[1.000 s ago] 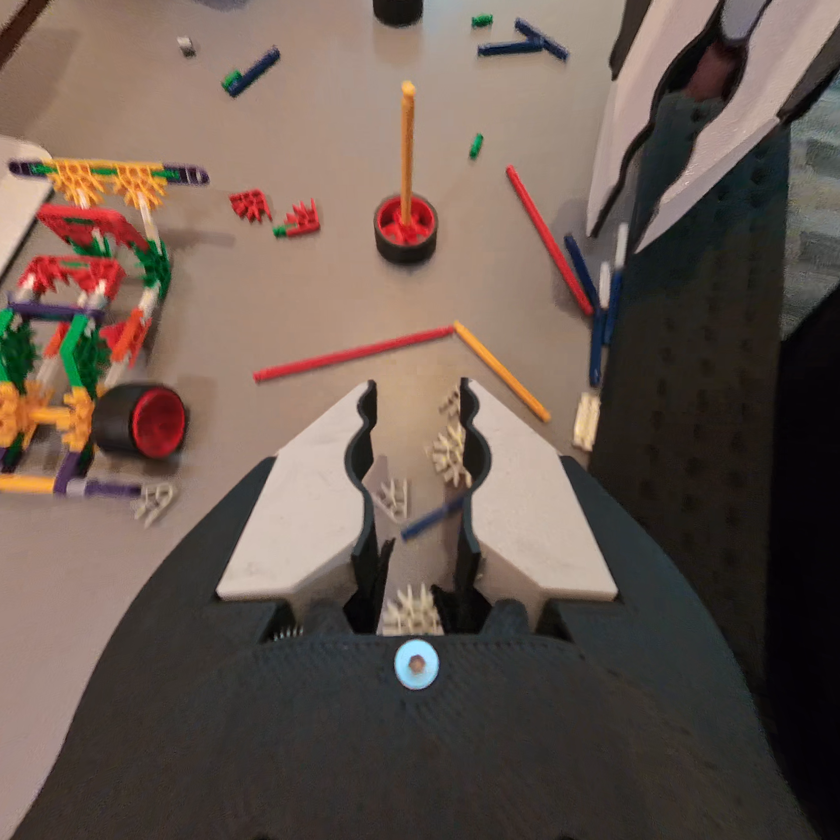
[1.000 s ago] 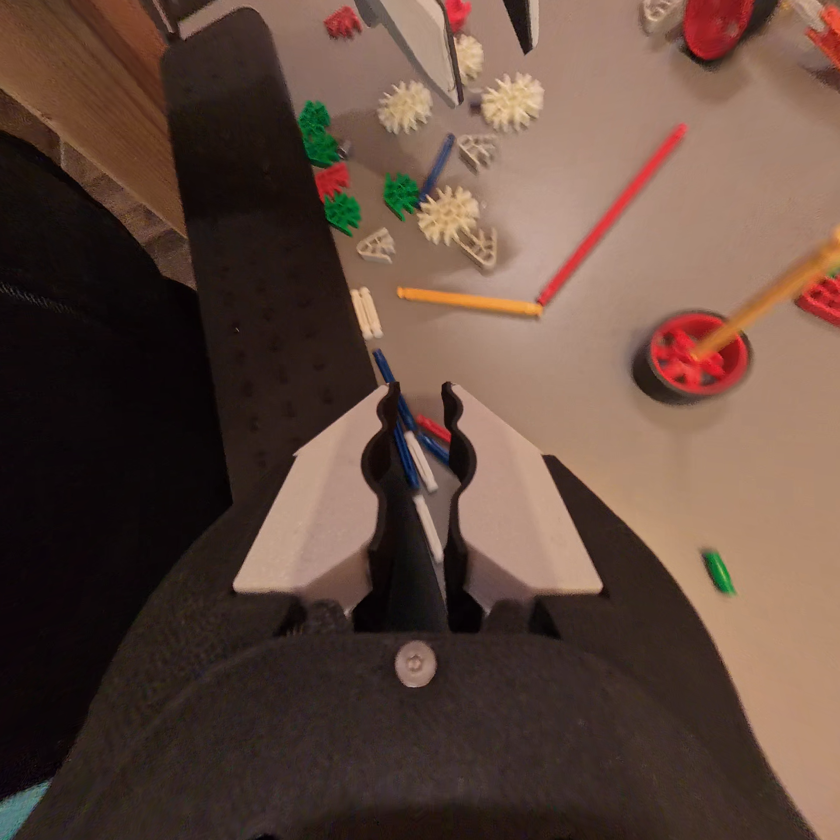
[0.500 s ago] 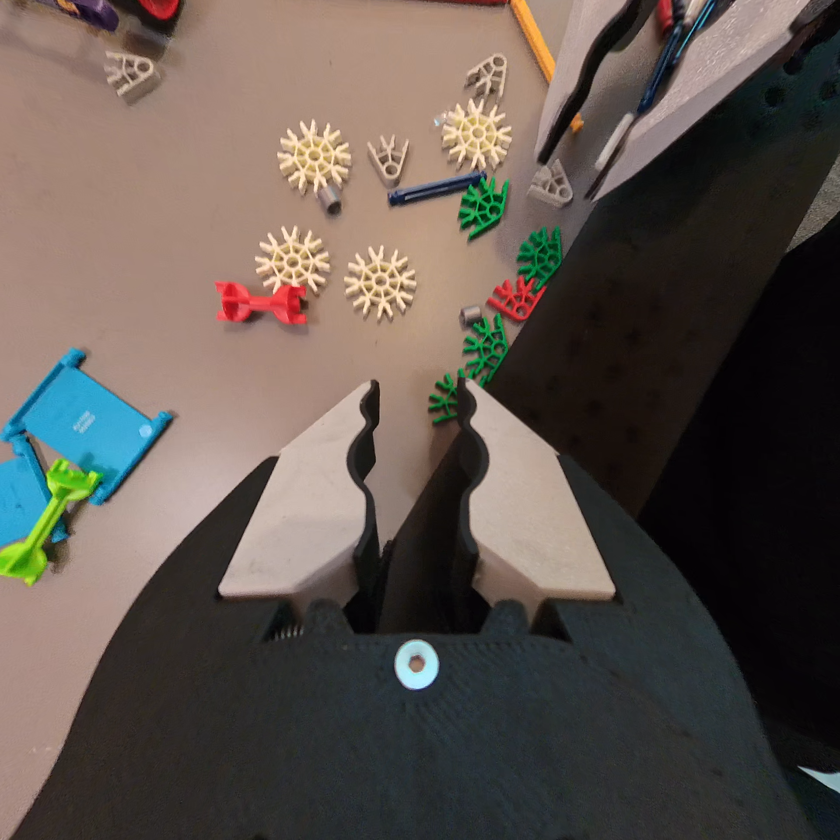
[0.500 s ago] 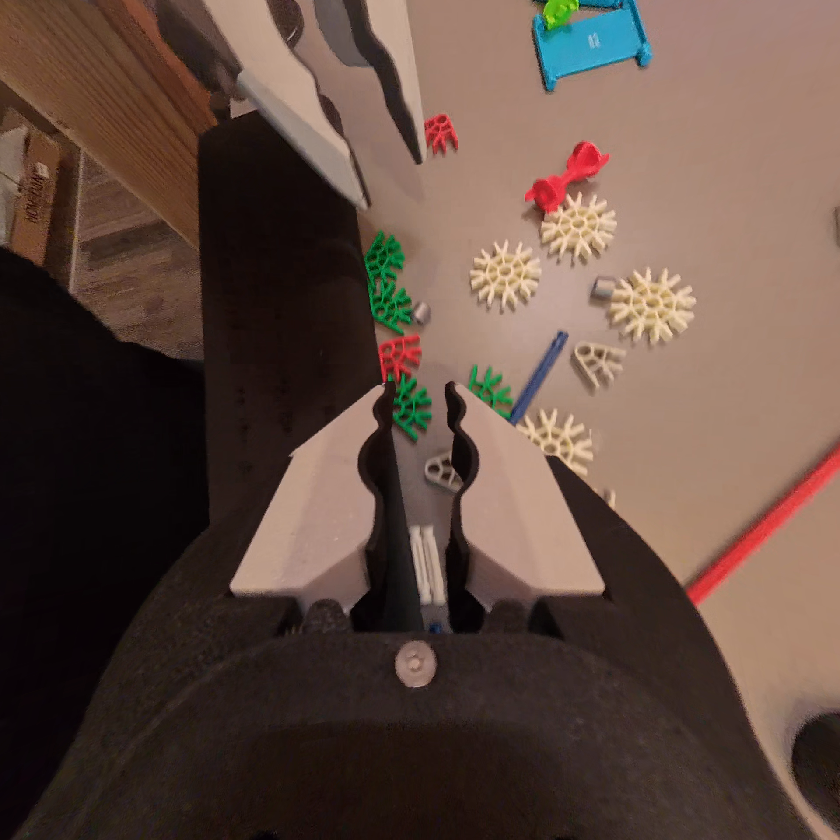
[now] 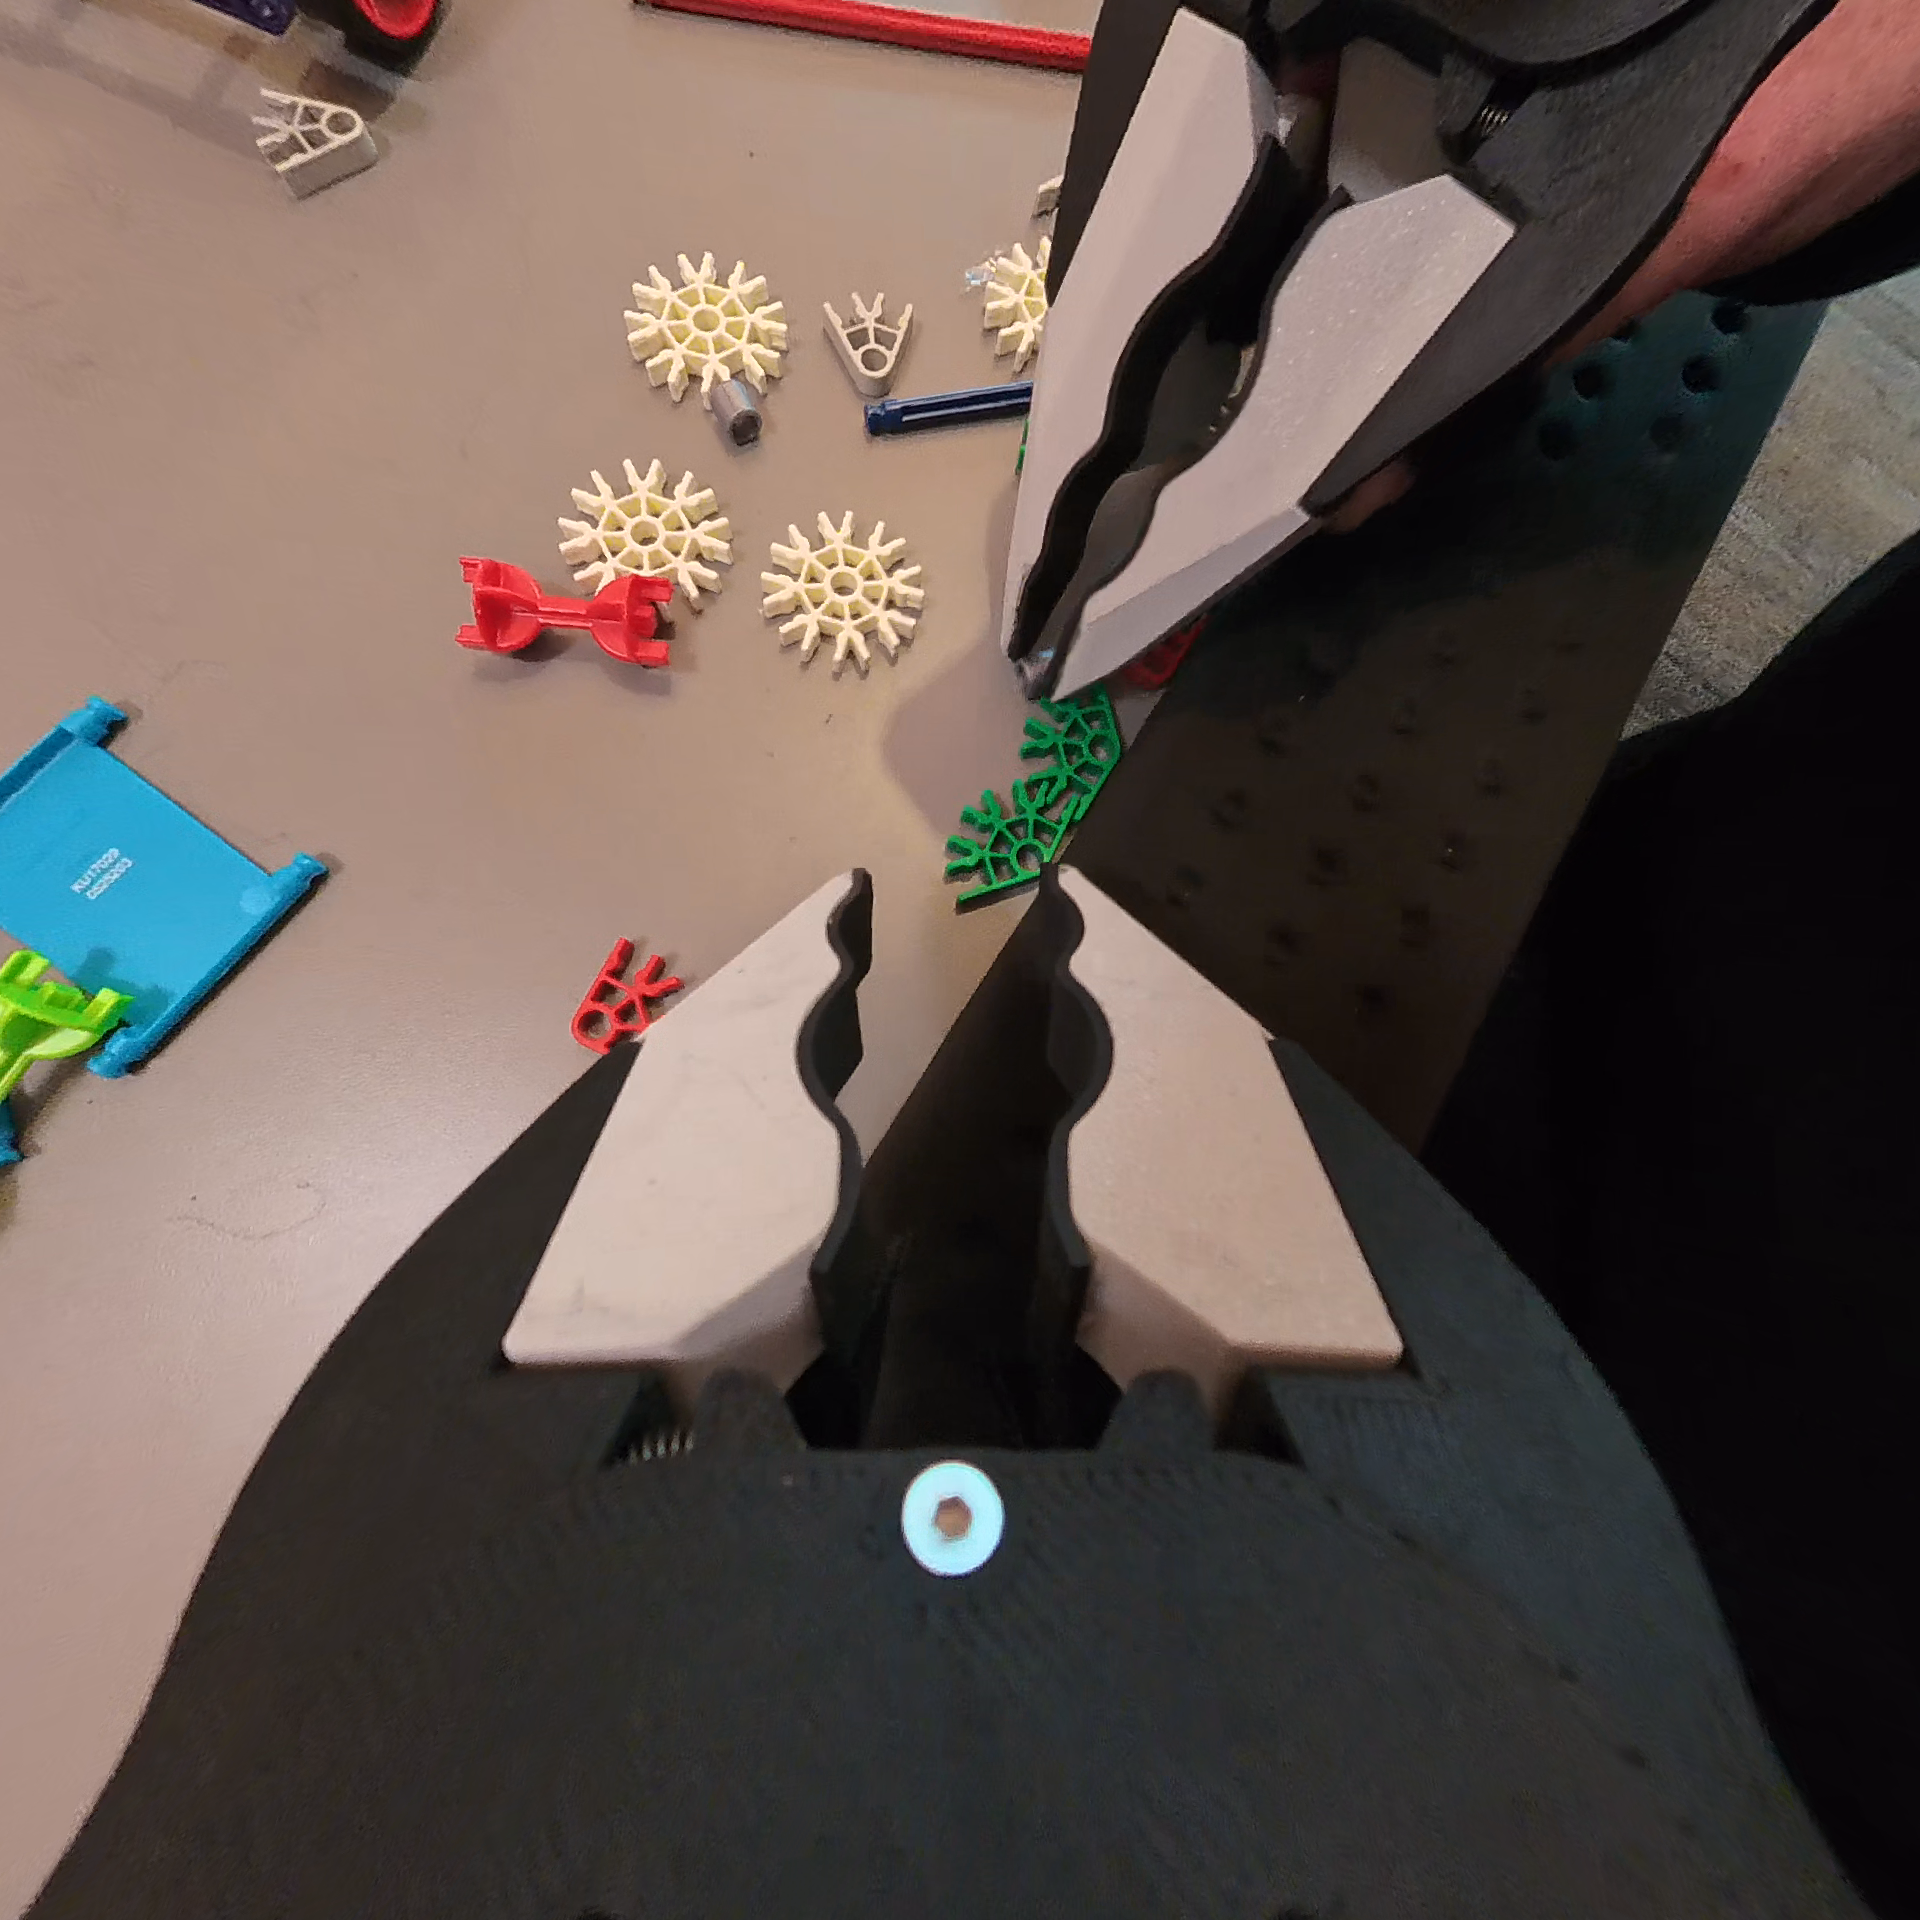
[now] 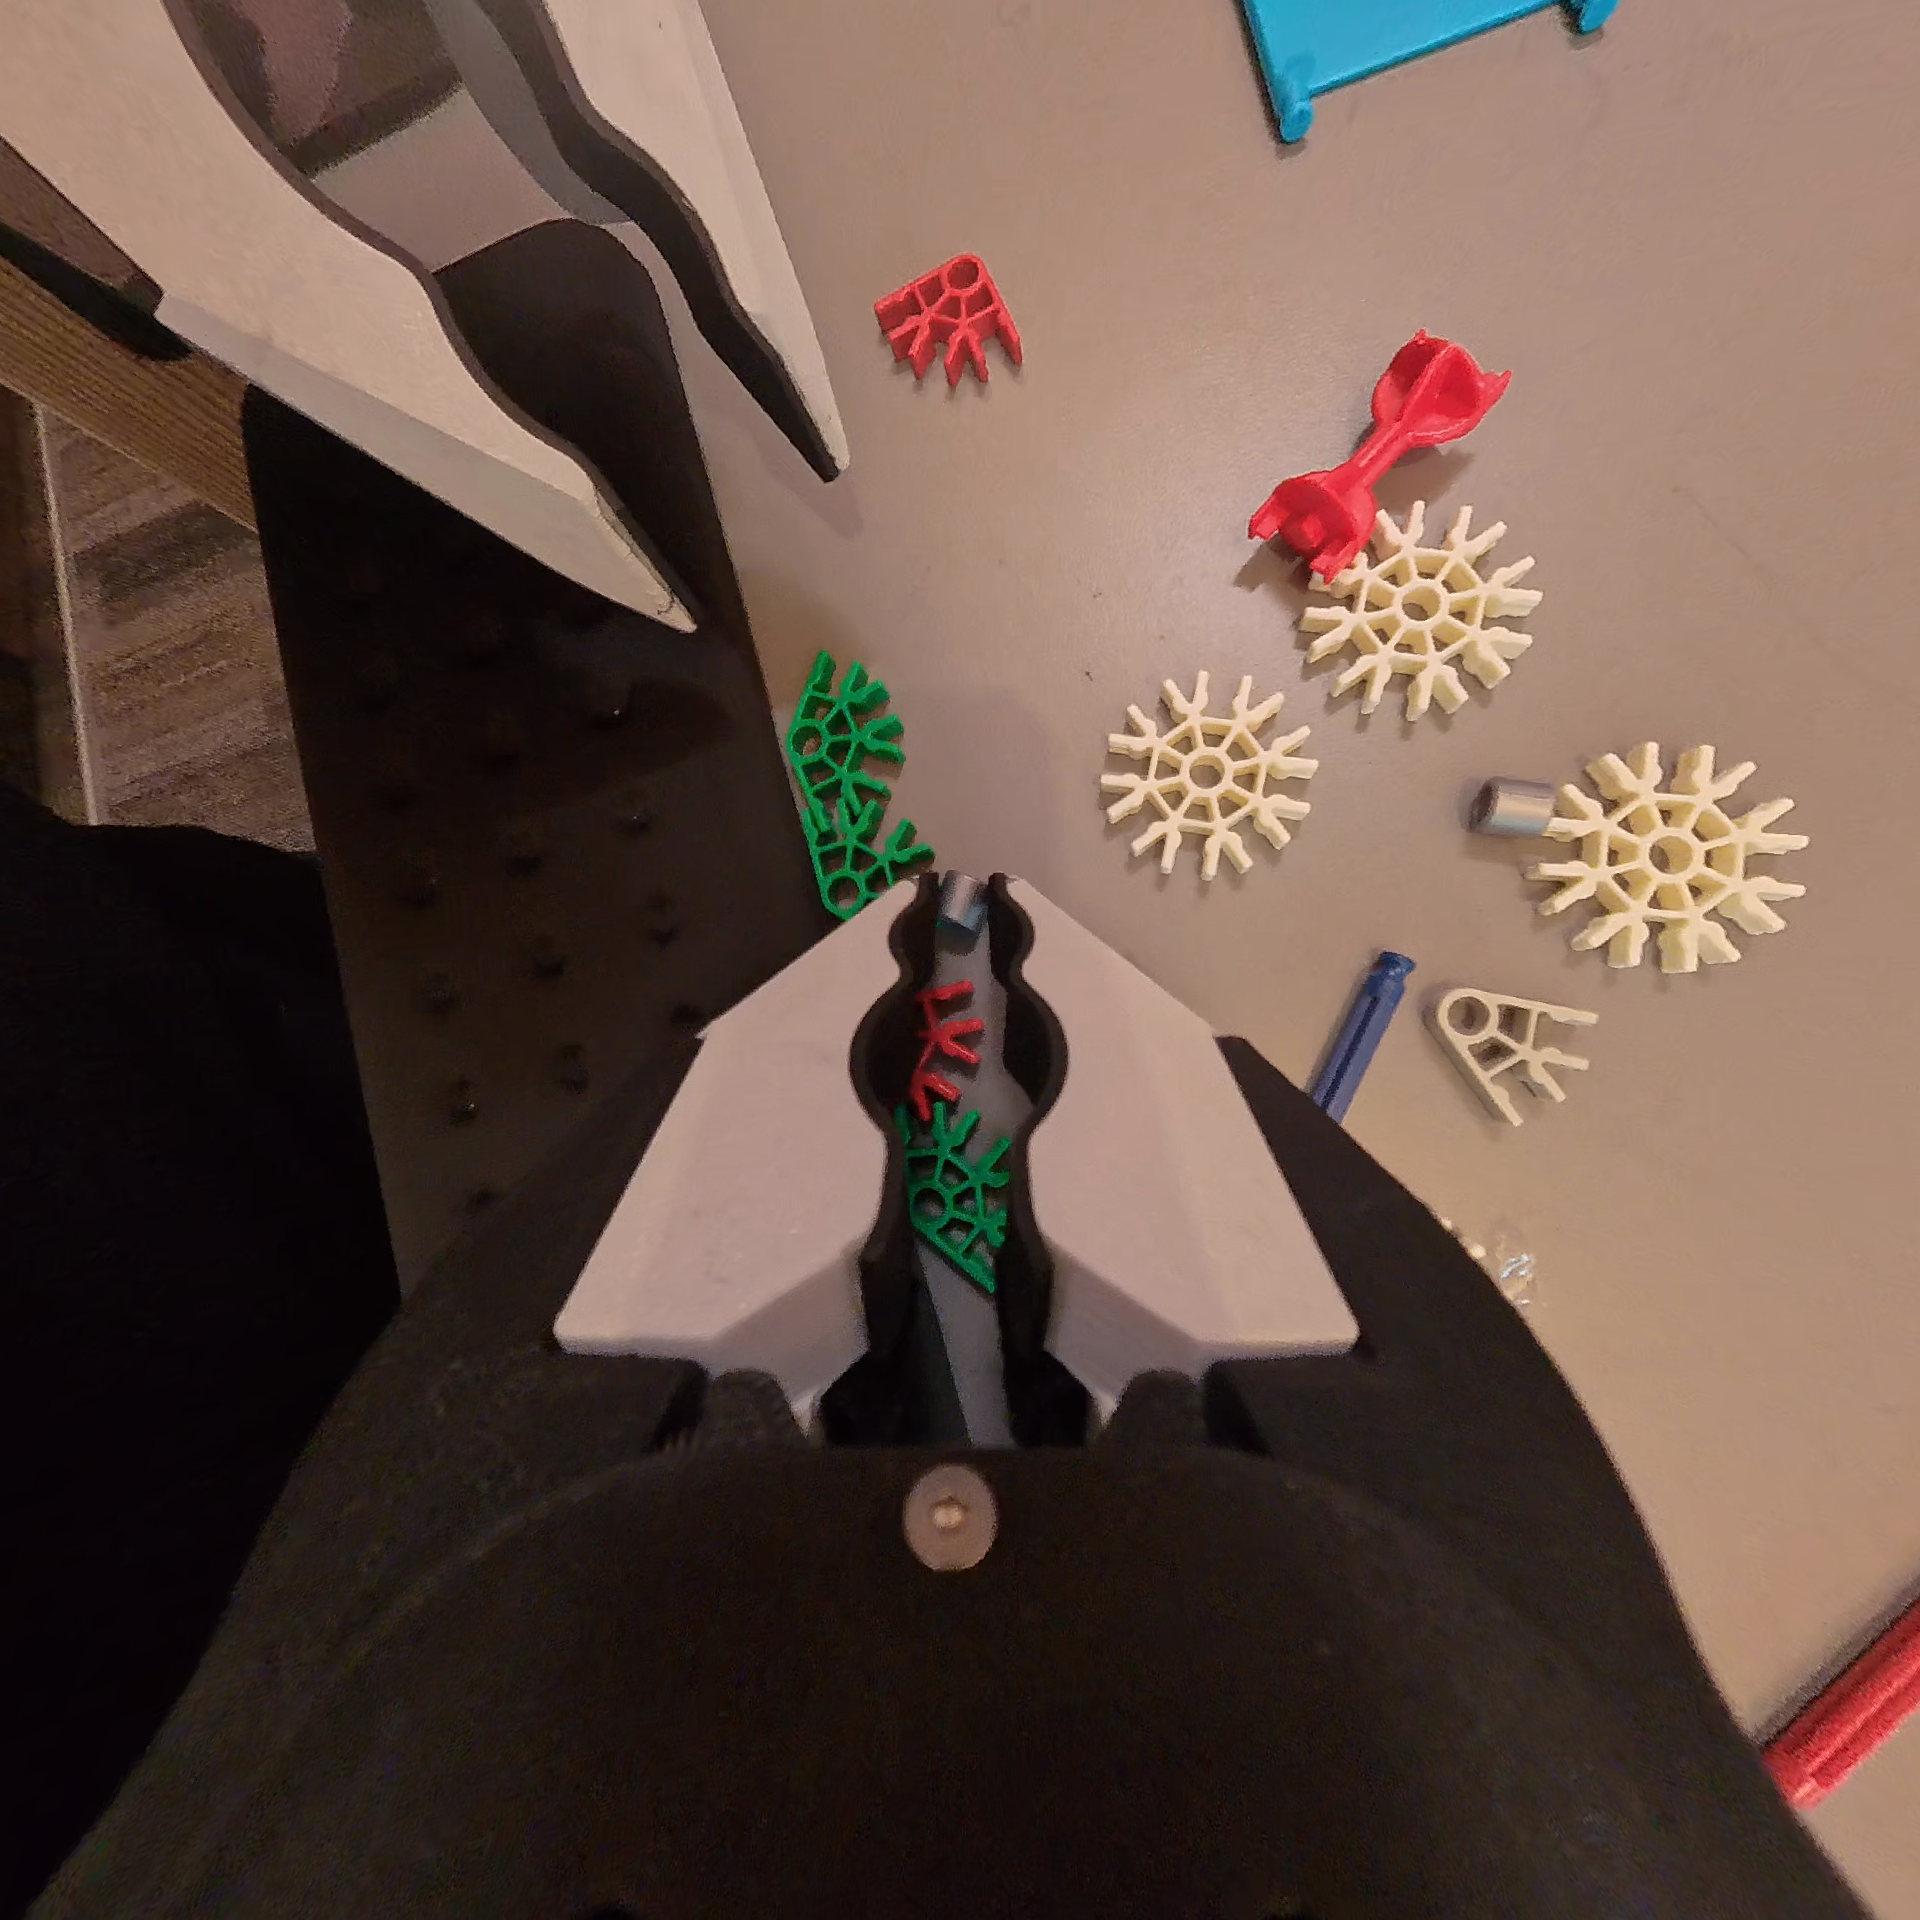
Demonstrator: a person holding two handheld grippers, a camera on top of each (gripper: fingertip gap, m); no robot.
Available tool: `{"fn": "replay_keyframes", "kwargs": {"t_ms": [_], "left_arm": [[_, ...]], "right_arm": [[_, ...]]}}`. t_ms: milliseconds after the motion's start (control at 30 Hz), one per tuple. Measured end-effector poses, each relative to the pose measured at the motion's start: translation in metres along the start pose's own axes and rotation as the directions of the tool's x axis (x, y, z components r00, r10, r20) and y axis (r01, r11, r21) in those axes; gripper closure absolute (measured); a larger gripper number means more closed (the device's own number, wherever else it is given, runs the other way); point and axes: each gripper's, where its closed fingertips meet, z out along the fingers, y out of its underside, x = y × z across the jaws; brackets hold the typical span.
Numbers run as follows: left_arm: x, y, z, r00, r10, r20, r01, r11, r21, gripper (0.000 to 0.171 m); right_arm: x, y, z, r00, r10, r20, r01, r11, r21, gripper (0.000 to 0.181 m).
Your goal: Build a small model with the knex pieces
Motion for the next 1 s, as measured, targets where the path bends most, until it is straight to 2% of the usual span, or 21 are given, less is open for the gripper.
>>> {"fn": "replay_keyframes", "kwargs": {"t_ms": [167, 300, 400, 467, 500, 600, 700, 833, 1000], "left_arm": [[-0.001, -0.005, -0.001, 1.0, 0.0, -0.005, 0.001, 0.999, 0.045, 0.143], [0.002, -0.024, 0.002, 0.999, -0.043, -0.022, 0.045, 0.991, 0.127, 0.143], [0.01, -0.057, 0.001, 0.977, -0.157, -0.148, 0.191, 0.947, 0.26, 0.142], [0.019, -0.087, -0.006, 0.916, -0.237, -0.323, 0.35, 0.866, 0.358, 0.143], [0.02, -0.098, -0.008, 0.878, -0.268, -0.398, 0.421, 0.828, 0.37, 0.144], [0.033, -0.121, -0.01, 0.735, -0.292, -0.613, 0.573, 0.75, 0.329, 0.148], [0.048, -0.139, -0.008, 0.597, -0.281, -0.752, 0.657, 0.708, 0.257, 0.15], [0.063, -0.165, -0.009, 0.511, -0.212, -0.833, 0.689, 0.681, 0.249, 0.157], [0.073, -0.194, 0.006, 0.503, -0.171, -0.847, 0.683, 0.679, 0.268, 0.157]], "right_arm": [[0.001, -0.002, -0.005, 0.999, 0.038, 0.007, -0.038, 0.999, 0.034, 0.176], [0.006, -0.022, -0.035, 1.0, 0.022, -0.021, -0.017, 0.979, 0.204, 0.176], [0.008, -0.037, -0.067, 0.991, -0.067, -0.118, 0.102, 0.942, 0.321, 0.176], [0.007, -0.042, -0.085, 0.97, -0.134, -0.201, 0.199, 0.916, 0.349, 0.176], [0.007, -0.043, -0.094, 0.955, -0.168, -0.246, 0.249, 0.903, 0.351, 0.176], [0.004, -0.049, -0.119, 0.905, -0.237, -0.353, 0.365, 0.86, 0.358, 0.176], [0.002, -0.051, -0.138, 0.877, -0.257, -0.406, 0.417, 0.828, 0.375, 0.177], [0.004, -0.046, -0.155, 0.875, -0.242, -0.418, 0.418, 0.814, 0.404, 0.177], [0.021, -0.029, -0.184, 0.889, -0.157, -0.431, 0.364, 0.811, 0.458, 0.176]]}}
